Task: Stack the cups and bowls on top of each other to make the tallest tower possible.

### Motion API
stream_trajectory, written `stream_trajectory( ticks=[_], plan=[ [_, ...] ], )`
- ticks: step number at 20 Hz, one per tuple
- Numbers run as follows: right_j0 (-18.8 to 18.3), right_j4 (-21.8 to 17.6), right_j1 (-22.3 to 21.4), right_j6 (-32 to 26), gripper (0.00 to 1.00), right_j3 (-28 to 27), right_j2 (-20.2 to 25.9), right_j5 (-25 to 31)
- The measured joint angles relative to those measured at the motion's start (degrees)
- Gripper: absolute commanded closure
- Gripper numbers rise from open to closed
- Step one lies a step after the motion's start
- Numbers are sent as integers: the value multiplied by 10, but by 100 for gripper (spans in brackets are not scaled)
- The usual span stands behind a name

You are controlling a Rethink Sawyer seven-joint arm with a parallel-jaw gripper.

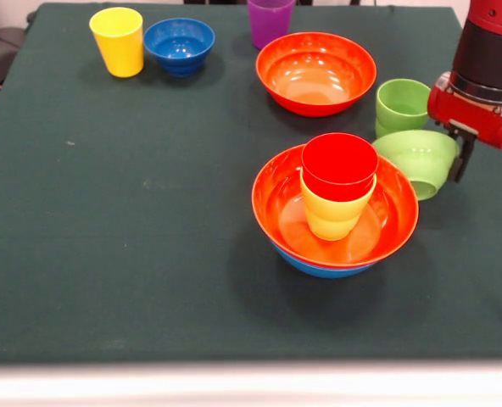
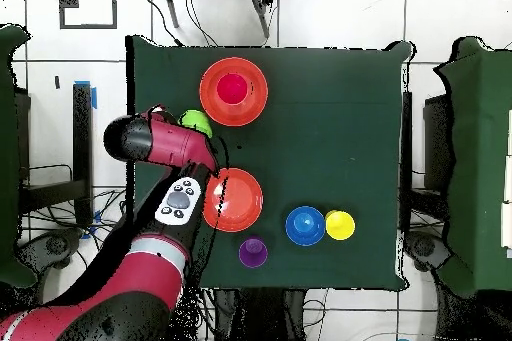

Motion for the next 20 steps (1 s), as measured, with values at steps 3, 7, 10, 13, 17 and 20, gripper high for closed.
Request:
stream_trajectory(
  ticks=[3,7,10,13,17,20],
  plan=[
    [0,0,-7,0,100,5,1,2],
    [0,0,-18,0,100,5,1,18],
    [0,0,-27,0,100,5,2,34],
    [0,0,-39,0,100,5,4,42],
    [0,0,-53,0,100,5,11,46],
    [-4,0,-66,0,100,8,24,46]
  ],
)
